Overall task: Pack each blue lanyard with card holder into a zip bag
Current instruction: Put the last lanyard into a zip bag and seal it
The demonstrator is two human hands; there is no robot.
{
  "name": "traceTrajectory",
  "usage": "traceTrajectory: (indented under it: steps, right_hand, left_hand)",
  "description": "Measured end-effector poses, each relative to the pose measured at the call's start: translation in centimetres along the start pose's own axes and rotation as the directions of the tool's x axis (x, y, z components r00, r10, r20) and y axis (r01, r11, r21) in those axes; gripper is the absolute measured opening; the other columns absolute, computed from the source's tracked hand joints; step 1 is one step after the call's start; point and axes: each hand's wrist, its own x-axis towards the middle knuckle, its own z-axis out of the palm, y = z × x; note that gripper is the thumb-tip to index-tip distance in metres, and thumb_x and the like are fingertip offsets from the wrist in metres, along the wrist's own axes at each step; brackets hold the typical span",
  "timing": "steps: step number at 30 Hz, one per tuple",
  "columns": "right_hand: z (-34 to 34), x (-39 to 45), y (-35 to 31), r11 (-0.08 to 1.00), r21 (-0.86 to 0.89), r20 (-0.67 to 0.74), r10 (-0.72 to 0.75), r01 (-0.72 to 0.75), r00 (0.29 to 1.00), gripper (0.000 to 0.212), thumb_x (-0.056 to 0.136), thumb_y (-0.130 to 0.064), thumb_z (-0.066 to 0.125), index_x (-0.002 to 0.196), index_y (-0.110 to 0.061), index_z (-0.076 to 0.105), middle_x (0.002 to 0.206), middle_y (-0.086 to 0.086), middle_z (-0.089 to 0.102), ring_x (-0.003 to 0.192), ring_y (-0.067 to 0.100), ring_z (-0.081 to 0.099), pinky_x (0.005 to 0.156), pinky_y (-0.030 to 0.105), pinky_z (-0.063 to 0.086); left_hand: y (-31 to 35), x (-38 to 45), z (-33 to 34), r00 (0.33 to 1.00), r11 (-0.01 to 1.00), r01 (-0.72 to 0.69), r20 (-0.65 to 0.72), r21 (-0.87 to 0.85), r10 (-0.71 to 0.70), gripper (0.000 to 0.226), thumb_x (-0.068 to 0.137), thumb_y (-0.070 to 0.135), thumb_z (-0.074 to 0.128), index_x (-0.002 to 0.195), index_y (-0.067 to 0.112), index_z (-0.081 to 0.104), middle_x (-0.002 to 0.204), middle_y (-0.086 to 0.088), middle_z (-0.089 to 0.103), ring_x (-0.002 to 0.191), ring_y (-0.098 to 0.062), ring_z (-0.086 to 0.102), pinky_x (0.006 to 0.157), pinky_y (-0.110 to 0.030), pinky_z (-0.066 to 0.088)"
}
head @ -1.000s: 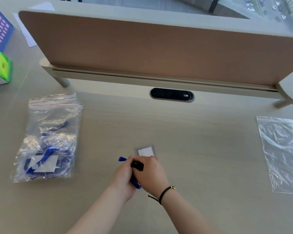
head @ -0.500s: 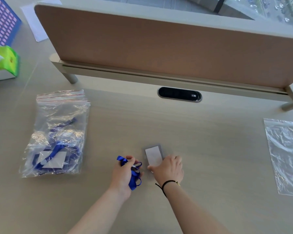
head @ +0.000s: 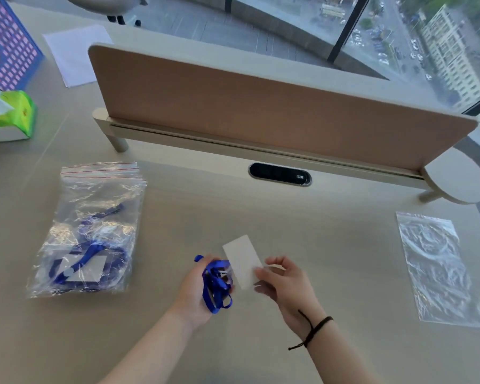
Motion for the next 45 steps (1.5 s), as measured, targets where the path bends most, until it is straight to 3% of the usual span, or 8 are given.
traceTrajectory:
  steps: [10, 17, 20, 24, 28, 32, 36, 45]
  right_hand:
    - [0.4, -4.7, 0.9, 0.977, -0.209, -0.197, -0.082, 0.04, 0.977, 0.021, 0.079, -0.012, 0.077, 0.093, -0.01, 0.062, 0.075, 0.002, 0.064, 0.05, 0.01, 0.055, 0.048, 0.022, 0.047]
    - [-3.0, -6.7, -0.3, 0.977, -0.194, -0.269, -0.14, 0.089, 0.953, 0.017, 0.082, -0.013, 0.074, 0.092, -0.005, 0.063, 0.082, 0.009, 0.07, 0.05, 0.012, 0.054, 0.049, 0.026, 0.047]
    - [-4.9, -7.1, -0.6, 0.978, -0.188, -0.267, -0.143, 0.094, 0.953, 0.016, 0.082, -0.013, 0.074, 0.091, -0.005, 0.062, 0.081, 0.009, 0.068, 0.05, 0.013, 0.052, 0.048, 0.026, 0.046]
    - [-8.0, -7.1, -1.0, 0.989, -0.13, -0.225, -0.101, 0.073, 0.969, 0.027, 0.082, -0.011, 0.075, 0.097, 0.003, 0.059, 0.079, 0.011, 0.066, 0.049, 0.015, 0.052, 0.045, 0.028, 0.044]
    - [-12.0, -6.4, -1.8, 0.992, -0.091, -0.198, -0.101, 0.084, 0.975, 0.029, 0.081, -0.01, 0.076, 0.098, 0.004, 0.058, 0.077, 0.01, 0.065, 0.048, 0.016, 0.052, 0.044, 0.028, 0.044]
    - [-17.2, -5.5, -2.7, 0.994, -0.059, -0.178, -0.103, 0.093, 0.979, 0.025, 0.079, -0.011, 0.077, 0.091, -0.003, 0.057, 0.077, 0.009, 0.068, 0.046, 0.015, 0.054, 0.046, 0.028, 0.047]
    - [-23.2, -4.3, -3.5, 0.995, -0.036, -0.159, -0.103, 0.098, 0.982, 0.024, 0.079, -0.013, 0.077, 0.09, -0.005, 0.058, 0.076, 0.008, 0.068, 0.047, 0.015, 0.055, 0.051, 0.029, 0.05]
    - [-36.1, 0.2, -5.4, 0.996, -0.063, -0.201, -0.082, 0.07, 0.976, 0.019, 0.082, -0.028, 0.076, 0.081, -0.014, 0.064, 0.065, 0.0, 0.062, 0.04, 0.004, 0.046, 0.047, 0.021, 0.035]
  left_hand:
    - [-1.6, -2.1, 4.1, 0.964, 0.993, 0.094, 0.256, -0.076, -0.072, 0.088, 0.085, 0.079, 0.037, 0.137, 0.009, 0.046, 0.121, -0.029, 0.064, 0.091, -0.037, 0.061, 0.074, -0.042, 0.052]
    - [-3.7, -4.7, 7.5, 0.941, 0.973, -0.017, 0.334, 0.228, -0.062, 0.046, 0.092, 0.02, 0.051, 0.131, -0.003, 0.057, 0.123, -0.025, 0.066, 0.099, -0.035, 0.065, 0.087, -0.041, 0.054]
    - [-4.7, -4.7, 8.4, 0.938, 0.925, -0.113, 0.347, 0.364, -0.022, 0.037, 0.096, 0.002, 0.039, 0.126, -0.002, 0.06, 0.12, -0.025, 0.068, 0.094, -0.03, 0.069, 0.068, -0.031, 0.055]
    - [-6.3, -4.8, 10.8, 0.936, 0.847, -0.203, 0.352, 0.491, 0.02, 0.035, 0.102, 0.007, 0.037, 0.126, 0.0, 0.062, 0.119, -0.021, 0.07, 0.103, -0.032, 0.068, 0.086, -0.036, 0.048]
    - [-8.7, -4.2, 14.5, 0.945, 0.782, -0.241, 0.324, 0.575, 0.054, 0.032, 0.106, 0.015, 0.038, 0.12, 0.003, 0.065, 0.113, -0.021, 0.072, 0.092, -0.029, 0.067, 0.053, -0.024, 0.045]
    - [-11.6, -2.8, 18.7, 0.956, 0.758, -0.231, 0.288, 0.61, 0.06, 0.03, 0.105, 0.014, 0.041, 0.12, 0.0, 0.063, 0.112, -0.021, 0.073, 0.105, -0.036, 0.068, 0.071, -0.031, 0.055]
    - [-14.9, -0.5, 23.2, 0.966, 0.745, -0.21, 0.254, 0.633, 0.057, 0.032, 0.104, 0.016, 0.043, 0.118, -0.002, 0.065, 0.11, -0.023, 0.073, 0.091, -0.034, 0.062, 0.056, -0.028, 0.043]
    - [-21.9, 6.6, 33.2, 0.975, 0.719, -0.22, 0.134, 0.659, 0.175, 0.024, 0.097, 0.015, 0.06, 0.115, 0.001, 0.066, 0.103, -0.019, 0.075, 0.094, -0.033, 0.07, 0.089, -0.045, 0.049]
